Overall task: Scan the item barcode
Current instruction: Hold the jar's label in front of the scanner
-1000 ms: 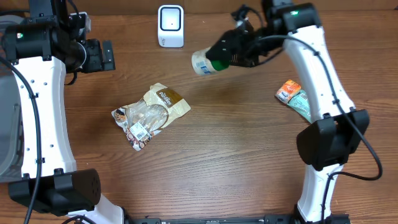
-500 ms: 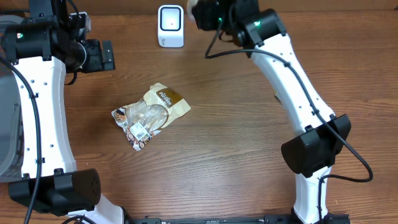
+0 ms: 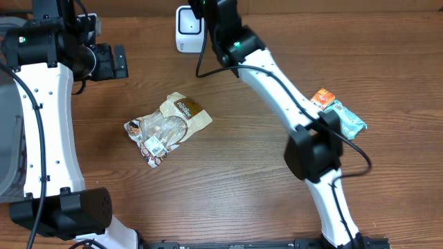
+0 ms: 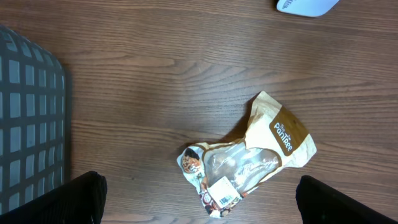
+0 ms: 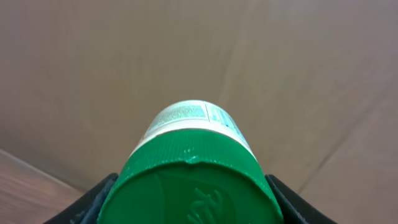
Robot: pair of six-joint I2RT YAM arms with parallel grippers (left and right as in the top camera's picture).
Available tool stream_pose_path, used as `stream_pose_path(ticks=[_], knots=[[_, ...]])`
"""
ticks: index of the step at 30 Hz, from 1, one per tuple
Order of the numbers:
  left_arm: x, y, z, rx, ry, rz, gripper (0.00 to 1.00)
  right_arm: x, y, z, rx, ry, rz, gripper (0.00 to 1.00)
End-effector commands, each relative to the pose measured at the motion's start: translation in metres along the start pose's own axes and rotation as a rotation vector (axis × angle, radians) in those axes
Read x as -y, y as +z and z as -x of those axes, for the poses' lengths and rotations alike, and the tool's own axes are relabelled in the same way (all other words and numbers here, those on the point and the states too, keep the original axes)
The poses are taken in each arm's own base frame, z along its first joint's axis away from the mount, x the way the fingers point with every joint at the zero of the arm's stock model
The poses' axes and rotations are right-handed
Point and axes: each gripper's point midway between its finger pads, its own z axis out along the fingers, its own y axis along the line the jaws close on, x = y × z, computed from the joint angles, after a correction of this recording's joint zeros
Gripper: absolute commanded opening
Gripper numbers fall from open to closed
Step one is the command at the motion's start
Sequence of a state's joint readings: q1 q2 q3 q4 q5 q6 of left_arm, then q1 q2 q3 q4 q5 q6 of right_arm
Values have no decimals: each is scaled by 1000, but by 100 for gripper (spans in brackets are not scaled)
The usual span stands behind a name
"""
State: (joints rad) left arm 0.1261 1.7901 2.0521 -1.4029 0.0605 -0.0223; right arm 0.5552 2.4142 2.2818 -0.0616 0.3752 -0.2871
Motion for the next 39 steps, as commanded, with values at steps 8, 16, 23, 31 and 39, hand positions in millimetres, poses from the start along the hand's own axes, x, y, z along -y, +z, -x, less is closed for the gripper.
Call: stream_pose_path(ticks=[8, 16, 23, 31, 39], knots=[[2, 4, 0, -9, 17, -8, 100, -38, 33, -47, 72, -351, 83, 66], [2, 4, 0, -9, 17, -8, 100, -50, 37, -60, 73, -362, 129, 66], [2, 4, 0, -9, 17, -8, 100, -51, 36, -59, 76, -363, 134, 66], [2, 4, 0, -9, 18, -8, 100, -51, 23, -28, 113, -352, 166, 64], [2, 4, 0, -9, 17, -8, 100, -40, -12, 16, 58, -171, 260, 61]])
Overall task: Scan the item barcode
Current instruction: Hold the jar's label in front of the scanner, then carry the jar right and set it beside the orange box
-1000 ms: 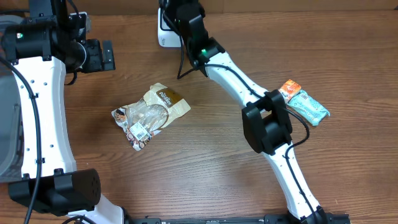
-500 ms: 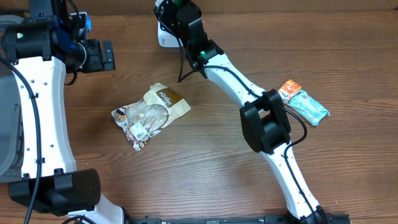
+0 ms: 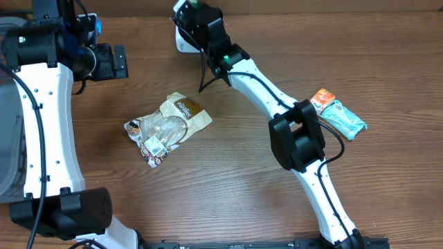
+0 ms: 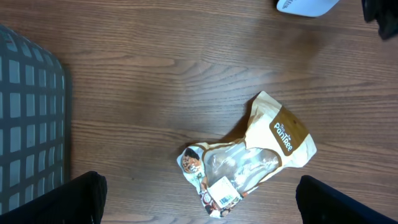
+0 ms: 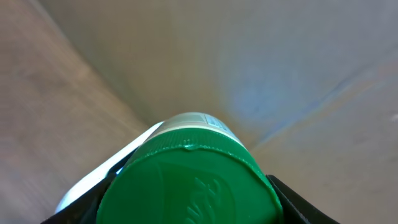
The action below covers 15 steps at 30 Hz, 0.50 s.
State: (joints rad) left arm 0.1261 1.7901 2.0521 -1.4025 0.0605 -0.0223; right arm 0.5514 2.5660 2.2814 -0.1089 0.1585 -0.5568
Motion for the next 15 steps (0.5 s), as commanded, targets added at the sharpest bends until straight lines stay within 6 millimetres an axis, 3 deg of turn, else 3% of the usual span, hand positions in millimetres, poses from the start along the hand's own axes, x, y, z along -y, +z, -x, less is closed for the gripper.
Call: stream_pose_path(ticks=[1, 4, 8, 12, 15], knots=[[2, 4, -1, -9, 17, -8, 100, 53, -70, 108, 182, 149, -7, 61], [2, 4, -1, -9, 17, -8, 100, 60, -105, 129, 168, 238, 63, 61], [2, 4, -1, -9, 17, -8, 100, 60, -151, 136, 82, 396, 169, 59], [2, 4, -1, -9, 17, -8, 100, 60, -187, 110, -100, 525, 209, 57], [2, 4, -1, -9, 17, -8, 100, 54, -205, 71, -288, 585, 224, 54]])
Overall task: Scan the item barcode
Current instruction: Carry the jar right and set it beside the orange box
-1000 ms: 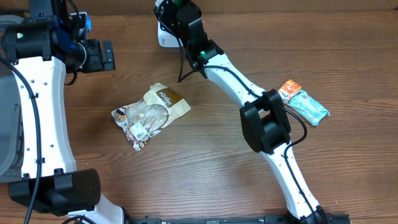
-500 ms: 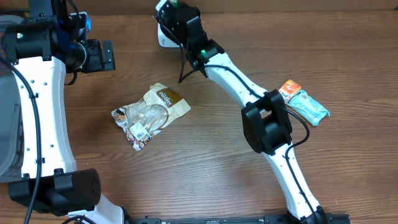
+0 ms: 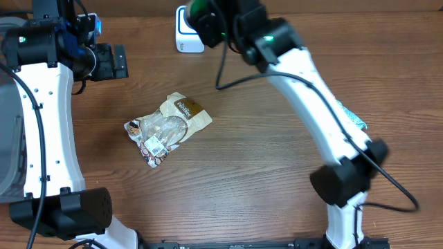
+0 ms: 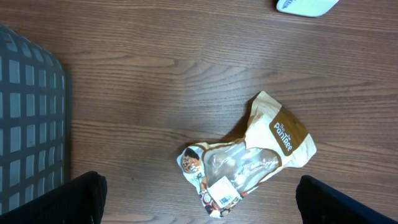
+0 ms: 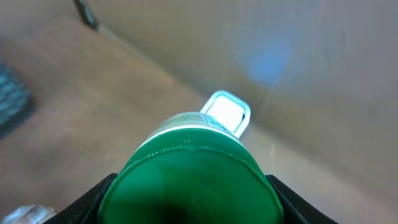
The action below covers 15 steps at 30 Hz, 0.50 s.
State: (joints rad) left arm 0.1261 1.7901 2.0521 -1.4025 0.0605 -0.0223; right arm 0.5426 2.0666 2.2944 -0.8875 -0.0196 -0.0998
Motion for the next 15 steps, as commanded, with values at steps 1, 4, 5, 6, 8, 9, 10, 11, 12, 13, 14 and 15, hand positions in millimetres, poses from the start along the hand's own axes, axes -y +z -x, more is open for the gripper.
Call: stream_pose_path(ticks=[1, 4, 5, 6, 8, 9, 10, 11, 12, 13, 14, 15], knots=[[2, 4, -1, -9, 17, -8, 100, 15, -11, -29, -122, 181, -16, 54], [2, 4, -1, -9, 17, -8, 100, 29, -16, -82, -331, 280, -59, 54], [2, 4, -1, -9, 17, -8, 100, 35, -18, -100, -400, 311, -77, 54], [2, 4, -1, -9, 17, -8, 100, 40, -19, -117, -465, 339, -94, 54], [2, 4, -1, -9, 17, -8, 100, 52, -20, -151, -581, 397, -129, 54], [2, 4, -1, -9, 17, -8, 100, 60, -19, -172, -640, 428, -148, 54], [2, 4, -1, -9, 17, -8, 100, 64, -17, -184, -671, 440, -157, 54], [2, 4, -1, -9, 17, -8, 100, 70, -16, -198, -703, 455, -168, 53], [2, 4, -1, -9, 18, -8, 100, 77, -13, -212, -731, 473, -180, 53], [2, 4, -1, -9, 17, -8, 100, 83, -12, -223, -749, 492, -195, 53], [2, 4, -1, -9, 17, -8, 100, 91, -10, -234, -763, 517, -222, 53], [2, 4, -1, -9, 17, -8, 100, 103, -7, -248, -773, 544, -259, 53]])
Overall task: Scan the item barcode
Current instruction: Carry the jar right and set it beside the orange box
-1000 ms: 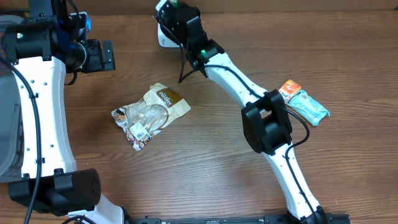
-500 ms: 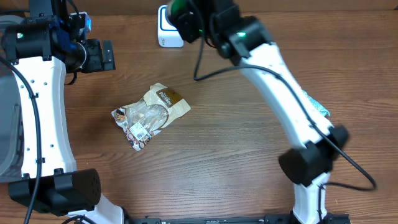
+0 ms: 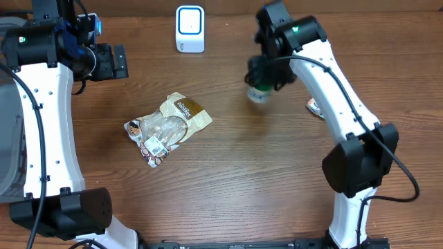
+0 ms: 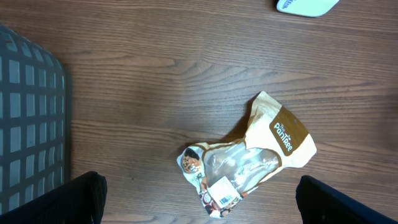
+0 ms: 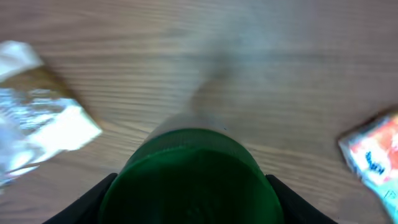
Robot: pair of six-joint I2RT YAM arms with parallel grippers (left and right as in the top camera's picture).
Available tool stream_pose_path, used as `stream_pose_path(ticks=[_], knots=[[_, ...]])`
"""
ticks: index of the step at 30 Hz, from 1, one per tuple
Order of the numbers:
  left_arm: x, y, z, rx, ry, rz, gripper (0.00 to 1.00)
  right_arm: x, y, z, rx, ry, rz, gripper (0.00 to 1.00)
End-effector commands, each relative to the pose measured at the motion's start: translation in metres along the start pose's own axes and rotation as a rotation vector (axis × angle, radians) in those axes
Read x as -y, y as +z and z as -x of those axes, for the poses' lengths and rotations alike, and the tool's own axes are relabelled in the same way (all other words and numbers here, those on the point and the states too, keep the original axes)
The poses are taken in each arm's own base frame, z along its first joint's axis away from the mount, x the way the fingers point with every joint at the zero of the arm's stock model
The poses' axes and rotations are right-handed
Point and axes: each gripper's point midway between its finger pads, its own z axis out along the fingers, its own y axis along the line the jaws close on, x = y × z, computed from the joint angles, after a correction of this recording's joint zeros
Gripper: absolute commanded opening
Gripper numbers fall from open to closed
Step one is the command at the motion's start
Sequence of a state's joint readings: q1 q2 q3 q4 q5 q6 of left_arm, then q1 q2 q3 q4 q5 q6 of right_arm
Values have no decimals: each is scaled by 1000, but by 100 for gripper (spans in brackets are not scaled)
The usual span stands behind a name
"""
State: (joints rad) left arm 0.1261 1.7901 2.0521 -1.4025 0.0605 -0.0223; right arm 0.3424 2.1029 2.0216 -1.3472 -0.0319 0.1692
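My right gripper (image 3: 261, 84) is shut on a white bottle with a green cap (image 5: 189, 177), which it holds above the table right of centre; the bottle (image 3: 257, 94) shows blurred below the wrist. The black fingers (image 5: 93, 199) flank the cap. A white barcode scanner (image 3: 190, 29) stands at the back edge, well left of the bottle. My left gripper (image 4: 202, 205) hangs open high over the left side, with nothing between its fingers.
A crumpled brown and clear snack bag (image 3: 166, 126) lies left of centre, also seen as the bag (image 4: 249, 158) in the left wrist view. An orange packet (image 5: 373, 158) lies right of the bottle. A grey grid basket (image 4: 28, 118) stands at the left edge.
My right gripper, with the bottle in it, was up at the scanner at the back; now it is further right and nearer the front, pointing down at the table. The left arm has not moved.
My right gripper held the green-capped bottle up at the back beside the scanner, facing the wall. Then it was close against the scanner with a blue glow on the wall, then above the lit scanner. Now the bottle is away from it, over the table.
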Motion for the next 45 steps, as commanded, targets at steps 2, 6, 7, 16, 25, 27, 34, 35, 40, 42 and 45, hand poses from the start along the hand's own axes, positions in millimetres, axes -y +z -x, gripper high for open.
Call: stream_pose_path(ticks=[2, 6, 7, 16, 25, 27, 34, 35, 40, 42, 45], knots=[[2, 4, -1, -9, 18, -8, 100, 48, 33, -4, -12, 144, -77, 51], [2, 4, -1, -9, 17, -8, 100, 86, 61, 11, 76, 201, -131, 49], [2, 4, -1, -9, 17, -8, 100, 95, 65, 13, 94, 212, -152, 49], [2, 4, -1, -9, 17, -8, 100, 145, 75, 1, 83, 280, -272, 55], [2, 4, -1, -9, 17, -8, 100, 114, 55, 12, 69, 274, -116, 100], [2, 4, -1, -9, 17, -8, 100, 101, 35, 20, 73, 272, -46, 100], [2, 4, -1, -9, 17, -8, 100, 16, -34, 46, 98, 218, 432, 100], [2, 4, -1, -9, 17, -8, 100, 1, -40, 47, 94, 201, 515, 100], [2, 4, -1, -9, 17, -8, 100, -41, -31, 45, 88, 121, 637, 100], [2, 4, -1, -9, 17, -8, 100, -58, -20, 38, 69, 89, 632, 100], [2, 4, -1, -9, 17, -8, 100, -82, 4, 22, 34, 38, 569, 100]])
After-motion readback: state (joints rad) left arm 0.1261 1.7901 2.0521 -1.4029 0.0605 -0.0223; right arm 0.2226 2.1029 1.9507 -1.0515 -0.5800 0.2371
